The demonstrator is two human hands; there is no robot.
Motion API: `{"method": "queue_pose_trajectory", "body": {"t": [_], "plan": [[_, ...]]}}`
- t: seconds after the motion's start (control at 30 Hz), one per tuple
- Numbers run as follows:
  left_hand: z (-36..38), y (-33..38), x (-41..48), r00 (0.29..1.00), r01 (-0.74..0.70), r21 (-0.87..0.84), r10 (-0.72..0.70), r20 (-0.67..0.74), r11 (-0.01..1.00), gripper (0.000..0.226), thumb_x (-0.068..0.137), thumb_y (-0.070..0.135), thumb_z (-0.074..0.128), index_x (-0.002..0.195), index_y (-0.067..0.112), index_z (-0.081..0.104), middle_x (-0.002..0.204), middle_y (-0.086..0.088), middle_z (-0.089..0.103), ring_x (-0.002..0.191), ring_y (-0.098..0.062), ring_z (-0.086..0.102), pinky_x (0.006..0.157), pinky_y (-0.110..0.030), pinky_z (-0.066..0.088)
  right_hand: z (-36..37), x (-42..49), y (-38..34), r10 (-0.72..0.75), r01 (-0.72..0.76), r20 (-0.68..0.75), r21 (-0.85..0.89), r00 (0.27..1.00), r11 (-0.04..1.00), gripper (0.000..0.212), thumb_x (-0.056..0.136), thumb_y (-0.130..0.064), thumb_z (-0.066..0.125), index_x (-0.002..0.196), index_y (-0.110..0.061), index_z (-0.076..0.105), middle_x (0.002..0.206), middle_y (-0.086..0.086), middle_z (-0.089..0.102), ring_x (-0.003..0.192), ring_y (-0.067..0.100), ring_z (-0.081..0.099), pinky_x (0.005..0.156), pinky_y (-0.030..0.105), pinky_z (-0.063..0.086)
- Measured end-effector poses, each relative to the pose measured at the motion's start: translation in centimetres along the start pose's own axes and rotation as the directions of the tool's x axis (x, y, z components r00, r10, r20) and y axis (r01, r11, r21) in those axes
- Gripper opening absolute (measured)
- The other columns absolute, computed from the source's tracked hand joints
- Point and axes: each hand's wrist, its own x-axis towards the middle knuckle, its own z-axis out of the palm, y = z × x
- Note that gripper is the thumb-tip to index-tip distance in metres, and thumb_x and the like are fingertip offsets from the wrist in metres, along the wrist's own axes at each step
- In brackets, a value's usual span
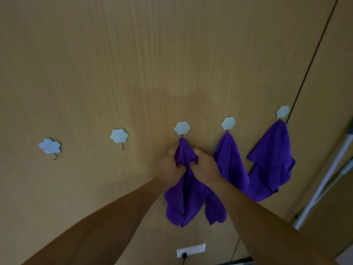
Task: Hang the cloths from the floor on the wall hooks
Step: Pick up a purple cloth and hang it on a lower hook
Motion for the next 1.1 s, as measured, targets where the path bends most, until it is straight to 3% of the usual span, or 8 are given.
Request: {"method": "queue_pose_trajectory", "body": {"t": [0.1, 0.23, 0.37, 0.43, 0.6, 0.8, 0.97, 1.1], "plan": [[-0.5, -0.8, 0.0, 0.991, 0.116, 0.002, -0.115, 0.071, 0.993, 0.022, 0.08, 0.011, 0.061, 0.077, 0.032, 0.054, 0.067, 0.012, 0.055, 0.061, -0.002, 0.051, 0.051, -0.004, 0.039, -0.1, 0.4, 0.3, 0.023, -0.024, 0.02, 0.053, 1.0, 0.998, 0.017, 0.086, -0.01, 0.052, 0.099, -0.013, 0.061, 0.083, 0.002, 0.067, 0.078, 0.02, 0.063, 0.076, 0.046, 0.053], [-1.0, -1.1, 0.5, 0.98, 0.156, 0.09, -0.165, 0.109, 0.984, 0.024, 0.085, 0.013, 0.057, 0.067, 0.026, 0.048, 0.062, 0.009, 0.051, 0.057, -0.009, 0.049, 0.045, -0.008, 0.037, 0.5, 0.7, 0.2, 0.081, -0.079, 0.057, -0.046, 0.995, 0.996, 0.009, 0.088, -0.013, 0.049, 0.091, -0.011, 0.057, 0.084, 0.006, 0.064, 0.081, 0.027, 0.062, 0.078, 0.048, 0.052], [-1.0, -1.2, 0.2, 0.981, 0.124, 0.277, -0.16, 0.112, 0.953, 0.015, 0.085, 0.025, 0.061, 0.088, 0.012, 0.056, 0.081, 0.001, 0.057, 0.072, -0.015, 0.055, 0.055, -0.018, 0.035, 1.2, 0.3, 0.5, 0.034, -0.037, -0.014, -0.339, 0.999, 0.94, 0.009, 0.088, -0.021, 0.048, 0.093, -0.015, 0.052, 0.097, 0.004, 0.059, 0.098, 0.026, 0.055, 0.09, 0.045, 0.046], [-0.8, -1.1, -0.1, 0.987, 0.103, 0.314, -0.137, 0.086, 0.944, 0.037, 0.084, 0.032, 0.063, 0.111, 0.008, 0.057, 0.102, -0.007, 0.061, 0.091, -0.025, 0.06, 0.068, -0.029, 0.041, 1.5, -0.1, 0.8, 0.025, -0.042, -0.045, -0.456, 0.999, 0.889, 0.029, 0.086, -0.032, 0.05, 0.111, -0.017, 0.054, 0.115, 0.003, 0.053, 0.115, 0.025, 0.045, 0.099, 0.042, 0.038], [-0.8, -0.2, -0.3, 0.994, 0.046, 0.277, -0.016, -0.11, 0.96, 0.053, 0.083, 0.047, 0.061, 0.124, 0.017, 0.048, 0.114, -0.004, 0.058, 0.099, -0.025, 0.058, 0.075, -0.032, 0.044, 1.2, -1.3, 1.1, -0.118, 0.036, -0.25, -0.309, 0.961, 0.951, 0.051, 0.078, -0.041, 0.06, 0.122, -0.019, 0.05, 0.117, -0.001, 0.053, 0.112, 0.02, 0.045, 0.097, 0.039, 0.039], [0.3, -0.4, -0.4, 0.995, 0.083, 0.332, -0.096, 0.023, 0.94, 0.03, 0.088, 0.031, 0.058, 0.106, 0.009, 0.05, 0.084, -0.003, 0.056, 0.077, -0.022, 0.057, 0.06, -0.027, 0.033, 1.6, -1.7, 1.8, 0.106, -0.081, 0.119, -0.194, 0.987, 0.978, 0.028, 0.091, -0.021, 0.055, 0.114, -0.005, 0.05, 0.114, 0.014, 0.056, 0.106, 0.03, 0.056, 0.091, 0.042, 0.047], [0.2, -1.8, -0.7, 0.985, 0.117, 0.345, -0.153, 0.077, 0.931, 0.036, 0.087, 0.029, 0.06, 0.113, 0.006, 0.052, 0.091, -0.006, 0.059, 0.075, -0.016, 0.05, 0.06, -0.024, 0.034, 1.2, -2.6, 2.1, 0.167, -0.112, 0.208, -0.254, 0.964, 0.961, 0.035, 0.093, -0.03, 0.054, 0.117, -0.005, 0.05, 0.116, 0.015, 0.058, 0.108, 0.03, 0.057, 0.093, 0.041, 0.047], [-0.1, -1.2, -0.8, 0.999, 0.054, 0.342, -0.051, -0.015, 0.938, 0.055, 0.083, 0.036, 0.062, 0.127, 0.009, 0.043, 0.109, -0.01, 0.057, 0.093, -0.029, 0.058, 0.068, -0.031, 0.037, 0.5, -3.5, 1.3, 0.087, -0.06, 0.094, -0.252, 0.992, 0.966, 0.061, 0.091, -0.031, 0.056, 0.141, -0.004, 0.033, 0.133, 0.014, 0.046, 0.123, 0.03, 0.047, 0.103, 0.041, 0.041]]}}
